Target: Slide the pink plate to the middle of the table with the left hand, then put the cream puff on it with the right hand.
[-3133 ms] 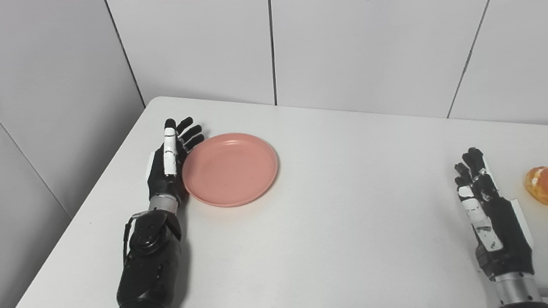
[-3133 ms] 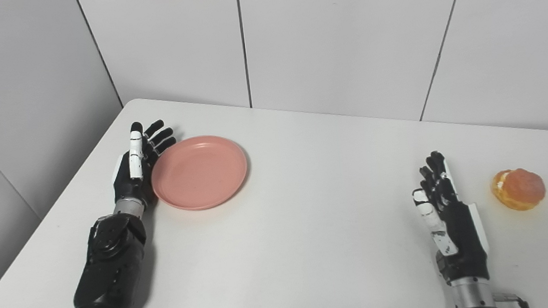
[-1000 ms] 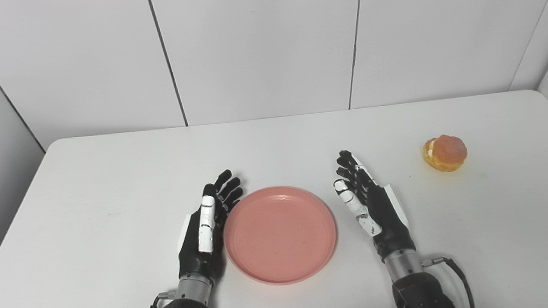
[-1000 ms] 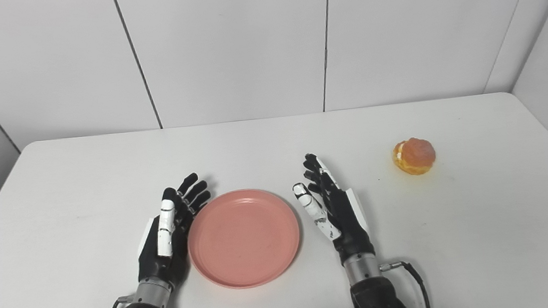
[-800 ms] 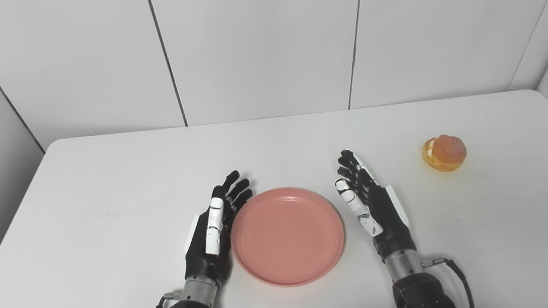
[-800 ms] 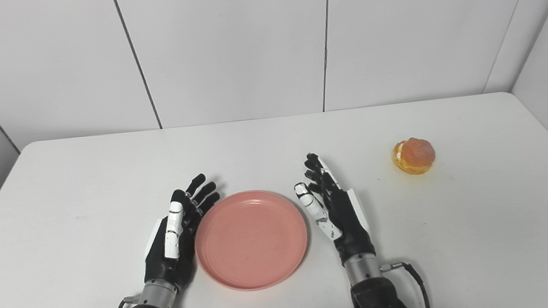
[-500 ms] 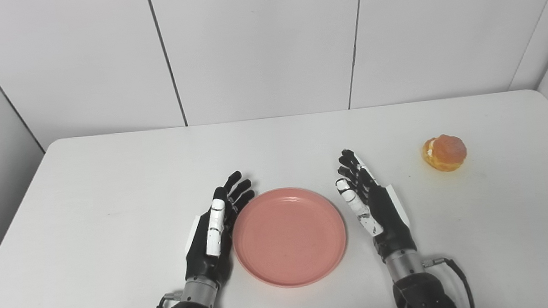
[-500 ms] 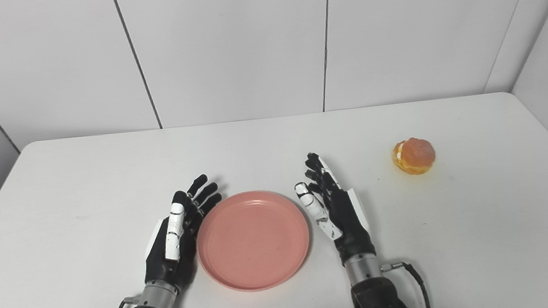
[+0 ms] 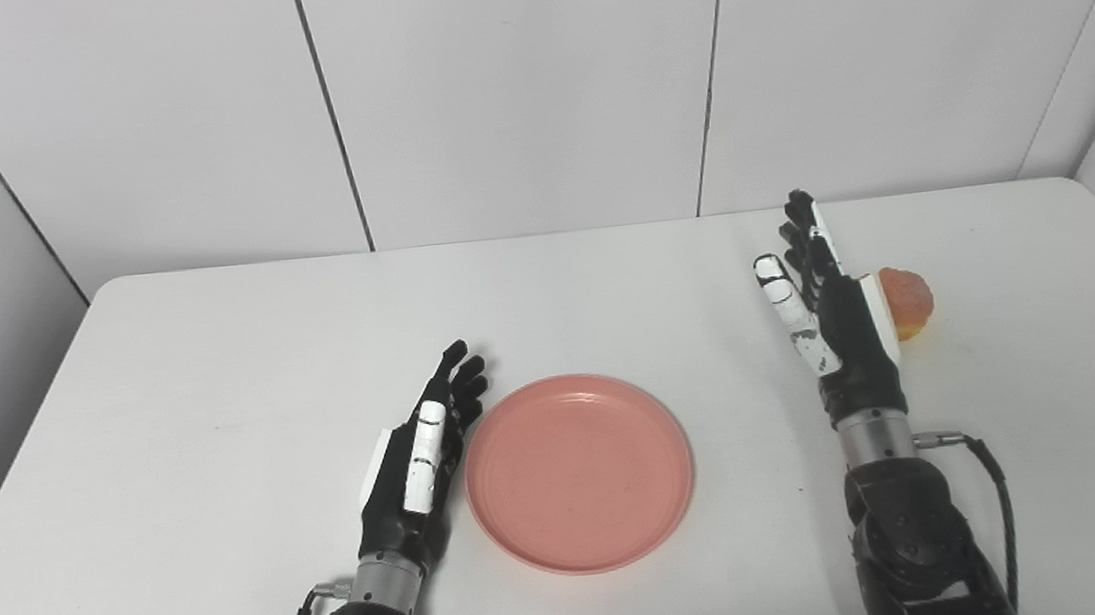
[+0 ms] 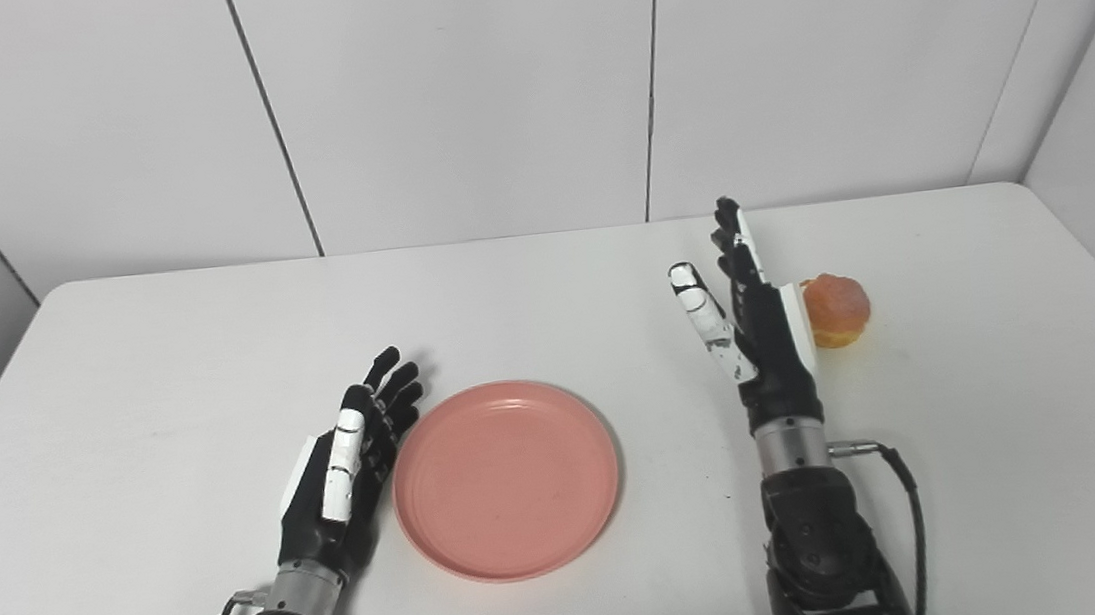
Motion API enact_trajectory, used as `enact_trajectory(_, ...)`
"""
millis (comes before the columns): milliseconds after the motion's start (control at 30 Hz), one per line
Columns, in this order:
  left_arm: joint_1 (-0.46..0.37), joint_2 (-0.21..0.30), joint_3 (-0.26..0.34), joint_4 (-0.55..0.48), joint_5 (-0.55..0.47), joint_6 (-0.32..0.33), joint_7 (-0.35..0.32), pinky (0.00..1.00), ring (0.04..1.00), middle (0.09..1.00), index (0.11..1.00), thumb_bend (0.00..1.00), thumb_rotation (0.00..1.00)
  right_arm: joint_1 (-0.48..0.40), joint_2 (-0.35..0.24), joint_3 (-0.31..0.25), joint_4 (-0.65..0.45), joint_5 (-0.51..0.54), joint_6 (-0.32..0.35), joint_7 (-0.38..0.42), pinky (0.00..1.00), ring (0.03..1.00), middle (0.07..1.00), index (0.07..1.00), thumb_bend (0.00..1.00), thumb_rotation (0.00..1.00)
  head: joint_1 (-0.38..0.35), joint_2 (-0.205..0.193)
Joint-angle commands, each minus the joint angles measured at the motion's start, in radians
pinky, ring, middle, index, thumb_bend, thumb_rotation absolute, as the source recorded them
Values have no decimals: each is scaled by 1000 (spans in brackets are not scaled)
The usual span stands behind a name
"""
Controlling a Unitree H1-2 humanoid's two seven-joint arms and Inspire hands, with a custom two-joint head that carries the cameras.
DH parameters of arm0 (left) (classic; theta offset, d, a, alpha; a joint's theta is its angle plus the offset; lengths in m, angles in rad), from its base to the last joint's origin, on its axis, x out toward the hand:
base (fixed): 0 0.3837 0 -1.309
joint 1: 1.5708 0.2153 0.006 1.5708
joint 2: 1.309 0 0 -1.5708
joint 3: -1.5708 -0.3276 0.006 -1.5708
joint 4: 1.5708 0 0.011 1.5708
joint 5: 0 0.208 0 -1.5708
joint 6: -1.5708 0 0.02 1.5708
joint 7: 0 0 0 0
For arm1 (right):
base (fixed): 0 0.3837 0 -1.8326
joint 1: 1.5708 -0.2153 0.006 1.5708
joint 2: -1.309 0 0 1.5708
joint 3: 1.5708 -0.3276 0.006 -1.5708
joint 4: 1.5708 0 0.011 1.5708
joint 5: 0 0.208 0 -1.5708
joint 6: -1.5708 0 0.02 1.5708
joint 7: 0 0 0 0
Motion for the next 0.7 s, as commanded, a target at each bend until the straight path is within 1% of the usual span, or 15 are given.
enact_trajectory(0, -19, 8, 8, -4, 10, -22, 10, 989, 957, 958, 947, 567, 1000, -49, -47, -10, -31, -50, 3, -20, 843, 925, 946, 960, 595, 790, 1, 0)
enact_trajectory(67, -19, 9, 10, -2, 27, -31, 21, 974, 946, 951, 940, 556, 1000, -58, -79, -12, -27, -69, 5, -17, 824, 936, 955, 961, 598, 729, 1, 0)
enact_trajectory(100, -18, 9, 10, -2, 30, -34, 22, 976, 947, 953, 943, 553, 1000, -61, -88, -13, -25, -74, 6, -16, 811, 940, 958, 959, 601, 682, 1, 0)
enact_trajectory(133, -18, 5, 15, 2, 35, -43, 34, 976, 947, 953, 943, 553, 1000, -64, -97, -18, -22, -74, 11, -17, 810, 940, 958, 959, 602, 677, -2, -3)
enact_trajectory(167, -18, 2, 19, 4, 39, -50, 42, 950, 930, 936, 924, 544, 1000, -66, -102, -21, -21, -73, 14, -19, 851, 944, 949, 949, 622, 578, -3, -5)
enact_trajectory(233, -17, -3, 23, 7, 54, -63, 60, 921, 914, 919, 907, 532, 1000, -74, -112, -31, -10, -80, 20, -34, 878, 942, 937, 938, 641, 499, -3, -5)
enact_trajectory(300, -18, -1, 22, 7, 55, -60, 60, 910, 908, 912, 902, 537, 1000, -85, -126, -34, 8, -120, 20, -65, 876, 928, 923, 924, 659, 446, -6, -3)
enact_trajectory(367, -18, 0, 21, 9, 53, -63, 56, 911, 909, 913, 905, 546, 1000, -93, -139, -35, 25, -157, 25, -89, 868, 921, 922, 917, 674, 434, -8, -2)
enact_trajectory(400, -18, 2, 20, 8, 56, -62, 55, 911, 910, 913, 906, 548, 1000, -98, -154, -32, 33, -192, 44, -100, 867, 921, 922, 916, 677, 434, -8, -2)
enact_trajectory(433, -17, 3, 19, 7, 58, -62, 54, 911, 912, 914, 907, 553, 1000, -102, -164, -30, 38, -218, 58, -107, 836, 906, 922, 916, 679, 443, -8, -2)
enact_trajectory(500, -16, 7, 15, 8, 60, -62, 47, 917, 918, 921, 913, 553, 1000, -109, -197, -28, 57, -266, 77, -118, 807, 888, 918, 917, 676, 445, -8, -6)
enact_trajectory(533, -16, 9, 13, 9, 60, -64, 46, 917, 918, 922, 914, 551, 1000, -112, -206, -28, 64, -275, 80, -120, 797, 882, 916, 916, 675, 426, -8, -6)
enact_trajectory(567, -15, 10, 12, 9, 51, -58, 37, 917, 918, 923, 914, 550, 1000, -116, -221, -31, 72, -285, 98, -115, 792, 879, 915, 915, 674, 415, -7, -7)
enact_trajectory(667, -14, 14, 6, 10, 27, -44, 10, 954, 941, 942, 937, 577, 1000, -122, -258, -31, 95, -302, 126, -107, 765, 865, 912, 904, 696, 346, -7, -7)
